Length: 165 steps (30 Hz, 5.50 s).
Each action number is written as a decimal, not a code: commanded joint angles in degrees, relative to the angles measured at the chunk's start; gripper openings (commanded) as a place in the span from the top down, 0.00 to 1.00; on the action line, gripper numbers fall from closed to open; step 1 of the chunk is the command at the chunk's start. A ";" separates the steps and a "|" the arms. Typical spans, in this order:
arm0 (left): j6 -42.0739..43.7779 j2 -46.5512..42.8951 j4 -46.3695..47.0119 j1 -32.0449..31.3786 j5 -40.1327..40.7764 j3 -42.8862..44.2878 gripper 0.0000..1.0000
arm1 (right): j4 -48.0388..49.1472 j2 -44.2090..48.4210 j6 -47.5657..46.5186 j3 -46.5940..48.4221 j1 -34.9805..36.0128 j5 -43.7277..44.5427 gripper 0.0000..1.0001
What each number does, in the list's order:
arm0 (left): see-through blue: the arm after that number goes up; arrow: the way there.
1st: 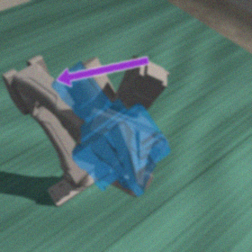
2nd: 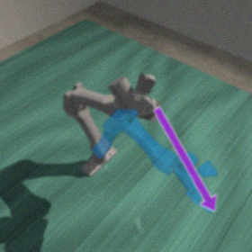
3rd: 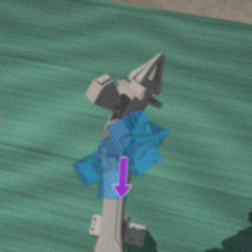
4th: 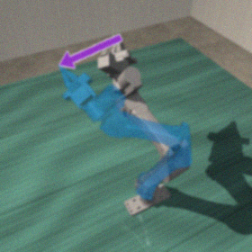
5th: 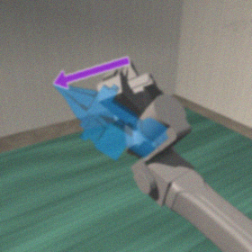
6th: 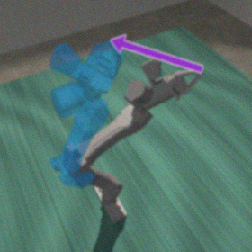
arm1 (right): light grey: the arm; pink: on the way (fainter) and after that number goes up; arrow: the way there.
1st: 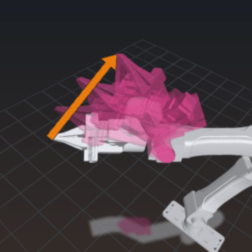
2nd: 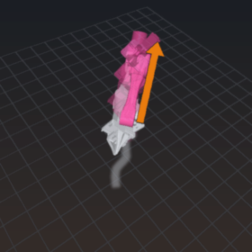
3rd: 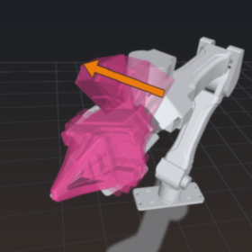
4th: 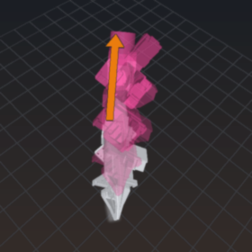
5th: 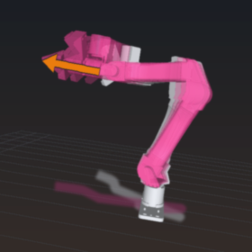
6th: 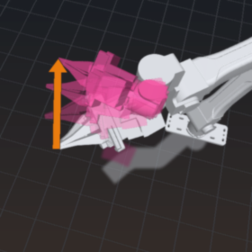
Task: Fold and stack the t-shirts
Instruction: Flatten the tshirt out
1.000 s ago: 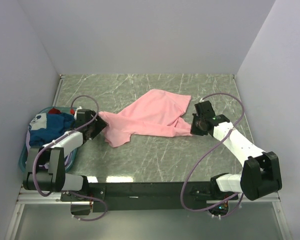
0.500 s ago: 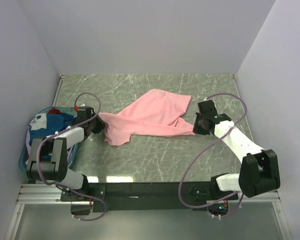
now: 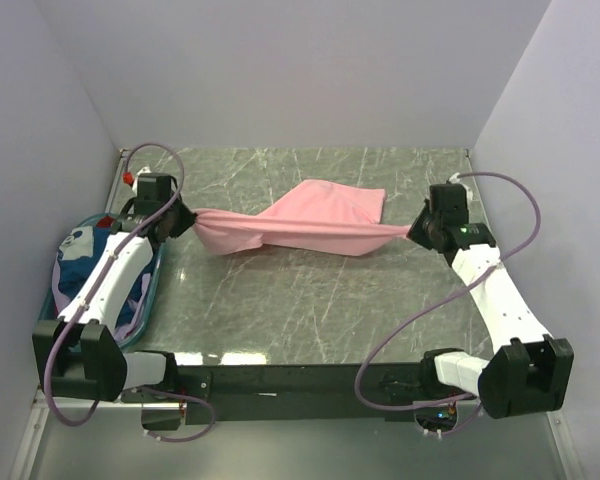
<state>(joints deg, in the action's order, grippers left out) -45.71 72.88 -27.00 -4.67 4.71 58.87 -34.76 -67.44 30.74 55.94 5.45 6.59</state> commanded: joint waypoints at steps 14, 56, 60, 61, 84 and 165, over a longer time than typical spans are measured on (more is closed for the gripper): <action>2.29 -17.70 -19.85 -2.89 10.06 6.96 0.97 | -6.03 15.15 -1.57 2.42 -1.41 -1.32 1.00; -1.30 17.91 11.97 -2.72 -8.84 -8.76 0.47 | 10.94 -17.37 -4.11 1.63 -1.41 -5.54 1.00; -2.54 19.22 14.70 -2.72 -9.72 -10.35 0.47 | 11.38 -17.72 -4.11 1.36 -1.41 -6.15 1.00; -2.71 19.66 14.09 -2.72 -9.20 -10.36 0.47 | 11.47 -17.99 -4.02 1.27 -1.32 -6.15 1.00; -5.52 20.63 15.40 -2.36 -10.86 -6.76 0.49 | 11.82 -17.73 -3.94 0.75 -1.41 -6.41 1.00; -9.75 19.05 16.02 -0.96 -13.94 -4.38 0.56 | 12.00 -17.81 -3.85 0.22 -1.41 -7.65 1.00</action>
<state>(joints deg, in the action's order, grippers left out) -55.18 94.21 -11.07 -5.39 -8.64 52.88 -23.57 -87.11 27.18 55.77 4.47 -1.19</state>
